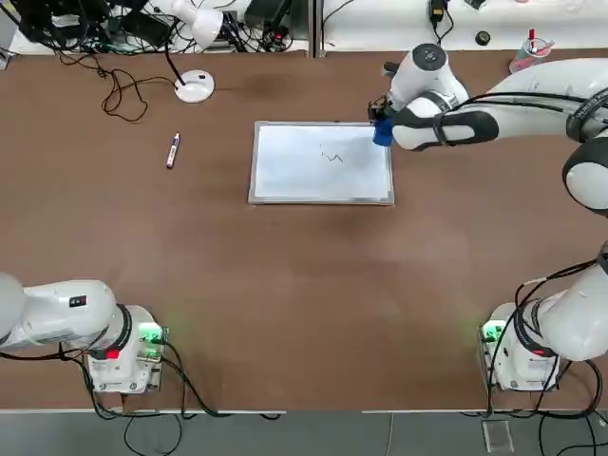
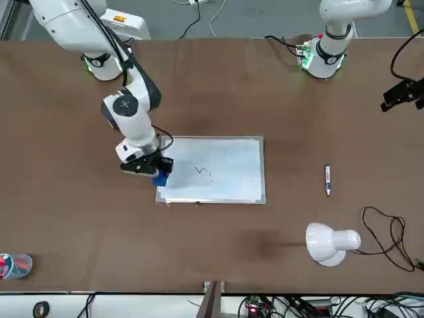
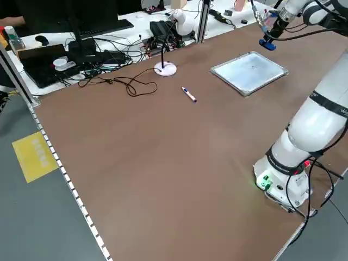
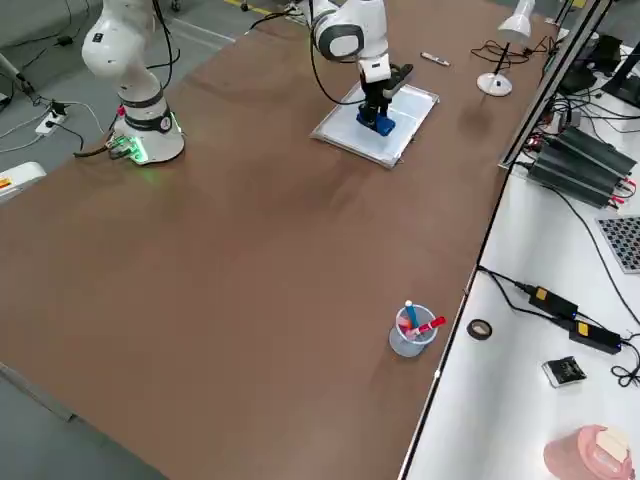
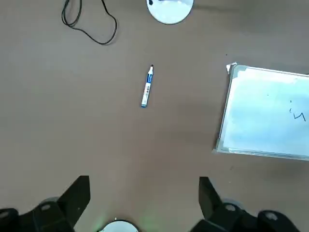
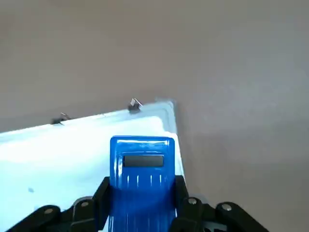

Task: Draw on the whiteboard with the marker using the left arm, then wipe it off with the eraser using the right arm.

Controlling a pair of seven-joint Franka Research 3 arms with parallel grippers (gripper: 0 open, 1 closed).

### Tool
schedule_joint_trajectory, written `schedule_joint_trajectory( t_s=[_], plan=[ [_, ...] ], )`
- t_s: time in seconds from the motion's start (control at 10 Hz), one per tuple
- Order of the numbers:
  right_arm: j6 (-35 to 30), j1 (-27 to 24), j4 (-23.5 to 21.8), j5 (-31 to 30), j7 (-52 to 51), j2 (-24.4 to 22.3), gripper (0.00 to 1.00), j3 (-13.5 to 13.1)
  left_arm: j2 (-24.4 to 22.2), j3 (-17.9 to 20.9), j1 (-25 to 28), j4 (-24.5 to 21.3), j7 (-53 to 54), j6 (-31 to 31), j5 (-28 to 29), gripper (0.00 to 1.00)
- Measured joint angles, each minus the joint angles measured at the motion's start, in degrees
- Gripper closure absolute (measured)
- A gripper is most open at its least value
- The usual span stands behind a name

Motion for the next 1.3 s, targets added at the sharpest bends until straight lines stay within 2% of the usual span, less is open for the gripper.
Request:
schedule_joint_trajectory(
  t_s=[0.3, 0.8, 1.3],
  plan=[
    [-1.1, 1.6, 0.5, -5.0, 5.9, 0.8, 0.44, 0.1, 0.0, 0.0, 0.2, -0.1, 0.0, 0.0, 0.0, 0.0],
    [-5.9, 4.3, 6.4, -6.8, 10.9, 4.7, 0.44, 0.8, 0.0, 0.0, 1.1, -0.3, 0.0, 0.0, 0.0, 0.0],
    [-6.1, 5.1, 7.7, -11.1, 15.4, 8.8, 0.44, 0.9, 0.0, 0.0, 2.0, -0.4, 0.0, 0.0, 0.0, 0.0]
  ],
)
